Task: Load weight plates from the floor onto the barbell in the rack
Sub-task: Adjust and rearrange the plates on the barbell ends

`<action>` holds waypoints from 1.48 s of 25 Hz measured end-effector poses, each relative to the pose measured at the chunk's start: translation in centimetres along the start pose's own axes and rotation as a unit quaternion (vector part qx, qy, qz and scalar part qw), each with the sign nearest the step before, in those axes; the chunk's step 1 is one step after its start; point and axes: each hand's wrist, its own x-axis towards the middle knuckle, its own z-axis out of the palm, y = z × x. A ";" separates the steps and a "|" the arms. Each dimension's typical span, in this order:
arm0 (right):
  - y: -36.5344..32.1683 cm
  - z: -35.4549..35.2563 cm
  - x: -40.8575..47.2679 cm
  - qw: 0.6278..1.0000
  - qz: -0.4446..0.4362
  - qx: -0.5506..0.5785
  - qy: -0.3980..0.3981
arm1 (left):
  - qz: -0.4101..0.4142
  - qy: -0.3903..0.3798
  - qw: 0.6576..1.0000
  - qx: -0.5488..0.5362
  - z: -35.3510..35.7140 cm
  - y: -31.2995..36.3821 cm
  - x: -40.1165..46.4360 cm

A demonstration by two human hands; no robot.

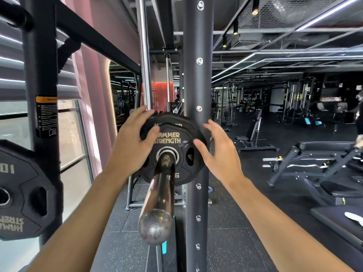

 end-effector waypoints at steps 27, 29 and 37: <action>33.0 -25.3 -8.9 0.976 -0.029 -0.163 -0.145 | 0.119 -0.128 0.936 0.307 38.9 22.3 -7.9; 37.0 -22.7 -6.8 0.970 -0.033 -0.181 -0.157 | 0.117 -0.124 0.934 0.315 42.8 19.1 -5.4; 53.9 -10.7 6.6 0.947 0.017 -0.243 -0.209 | 0.062 -0.148 0.938 0.306 59.0 4.6 8.1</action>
